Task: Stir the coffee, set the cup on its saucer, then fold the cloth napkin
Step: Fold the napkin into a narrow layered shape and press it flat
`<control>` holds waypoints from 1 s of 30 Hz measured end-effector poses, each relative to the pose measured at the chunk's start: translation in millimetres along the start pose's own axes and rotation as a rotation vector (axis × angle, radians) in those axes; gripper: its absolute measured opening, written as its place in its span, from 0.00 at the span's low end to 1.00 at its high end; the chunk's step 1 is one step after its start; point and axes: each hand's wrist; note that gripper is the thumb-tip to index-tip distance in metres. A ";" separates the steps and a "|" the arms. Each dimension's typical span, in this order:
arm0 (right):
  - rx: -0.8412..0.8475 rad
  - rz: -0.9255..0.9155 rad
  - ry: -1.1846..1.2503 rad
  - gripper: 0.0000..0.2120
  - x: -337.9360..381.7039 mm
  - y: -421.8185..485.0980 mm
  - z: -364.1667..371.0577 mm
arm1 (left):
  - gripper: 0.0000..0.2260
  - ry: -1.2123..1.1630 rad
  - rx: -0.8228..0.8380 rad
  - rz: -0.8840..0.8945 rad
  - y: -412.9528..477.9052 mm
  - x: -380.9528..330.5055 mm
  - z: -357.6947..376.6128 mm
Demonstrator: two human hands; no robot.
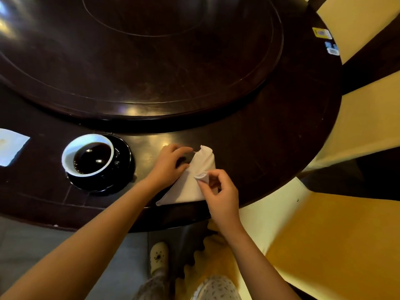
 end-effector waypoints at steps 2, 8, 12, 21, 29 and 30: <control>-0.019 -0.043 -0.034 0.11 3.2 -1.6 5.3 | 0.19 -0.035 -0.039 -0.107 -32.6 6.1 -11.7; -0.050 -0.209 -0.151 0.03 4.6 -8.7 32.8 | 0.19 -0.015 0.030 -0.227 -105.7 28.4 -12.4; -0.019 -0.299 -0.226 0.03 -2.3 -15.3 57.8 | 0.09 -0.039 -0.083 -0.219 -102.2 27.7 -9.0; 0.089 -0.390 -0.409 0.04 -21.7 -21.8 84.6 | 0.05 -0.169 -0.022 -0.262 -103.7 27.2 -17.7; 0.278 -0.465 -0.420 0.11 -24.9 -22.3 73.9 | 0.11 -0.226 -0.195 -0.259 -104.3 22.9 -5.2; 0.303 -0.463 -0.371 0.11 -25.1 -21.1 69.0 | 0.10 -0.180 -0.199 -0.244 -104.6 23.7 -1.7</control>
Point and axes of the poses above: each hand's wrist, its own y-axis towards the middle knuckle, its own z-axis out of the palm, x = y × z, and after that the axes turned 14 degrees about -y, right-handed
